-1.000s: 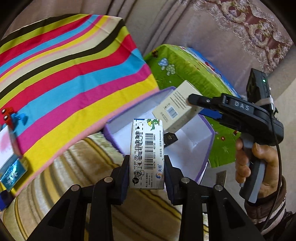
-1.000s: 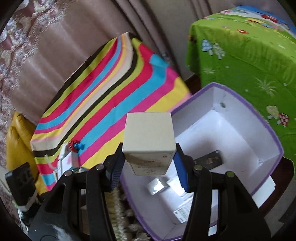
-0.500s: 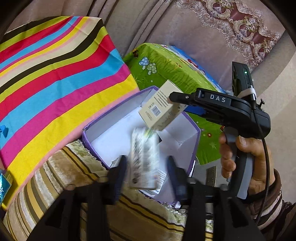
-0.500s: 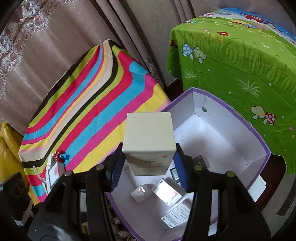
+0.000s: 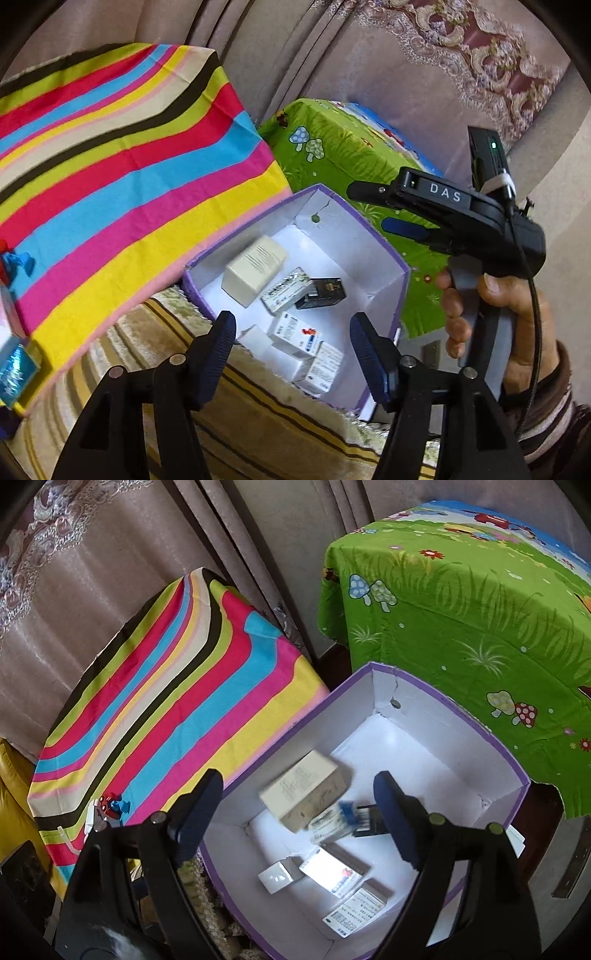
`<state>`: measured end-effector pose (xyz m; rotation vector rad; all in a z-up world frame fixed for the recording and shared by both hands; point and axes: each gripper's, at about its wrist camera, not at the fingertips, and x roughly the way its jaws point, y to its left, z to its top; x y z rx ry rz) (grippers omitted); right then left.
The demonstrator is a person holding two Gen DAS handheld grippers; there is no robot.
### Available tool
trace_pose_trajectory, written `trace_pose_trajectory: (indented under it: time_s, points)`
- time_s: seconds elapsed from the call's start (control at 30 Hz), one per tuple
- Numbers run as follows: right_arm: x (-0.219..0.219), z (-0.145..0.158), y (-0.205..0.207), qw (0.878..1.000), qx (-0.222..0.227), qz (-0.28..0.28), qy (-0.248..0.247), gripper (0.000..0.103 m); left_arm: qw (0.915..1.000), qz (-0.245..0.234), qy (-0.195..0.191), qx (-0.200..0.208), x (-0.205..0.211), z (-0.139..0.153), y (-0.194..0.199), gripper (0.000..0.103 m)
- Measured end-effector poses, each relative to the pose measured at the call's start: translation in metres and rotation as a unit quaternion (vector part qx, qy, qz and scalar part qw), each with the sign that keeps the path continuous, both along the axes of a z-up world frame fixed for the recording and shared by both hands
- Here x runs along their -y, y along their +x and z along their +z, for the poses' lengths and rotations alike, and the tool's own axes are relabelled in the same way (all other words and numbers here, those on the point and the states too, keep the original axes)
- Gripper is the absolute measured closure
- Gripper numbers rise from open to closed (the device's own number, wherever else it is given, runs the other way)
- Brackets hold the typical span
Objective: Organize rigid objects
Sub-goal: 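Open both tools to drop the two boxes into the purple-rimmed box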
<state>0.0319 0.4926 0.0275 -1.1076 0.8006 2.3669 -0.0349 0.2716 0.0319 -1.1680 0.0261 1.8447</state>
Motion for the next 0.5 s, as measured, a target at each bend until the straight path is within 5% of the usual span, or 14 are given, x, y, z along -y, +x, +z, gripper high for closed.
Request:
trace_pose_trajectory:
  time_s: [0.1,0.23,0.5]
  points:
    - [0.006,0.001,-0.004,1.000,0.000,0.008,0.001,0.017,0.9985,0.014,-0.016,-0.049,0.002,0.010,0.005,0.038]
    - [0.014,0.006,-0.007,1.000,-0.002,0.018,0.014,0.017,0.9843,0.063,-0.071,-0.149,0.003,0.024,0.014,0.036]
    - [0.041,0.037,-0.010,0.992,-0.018,0.041,0.120,0.010,0.9763,0.113,-0.039,-0.180,0.030,0.038,0.007,0.034]
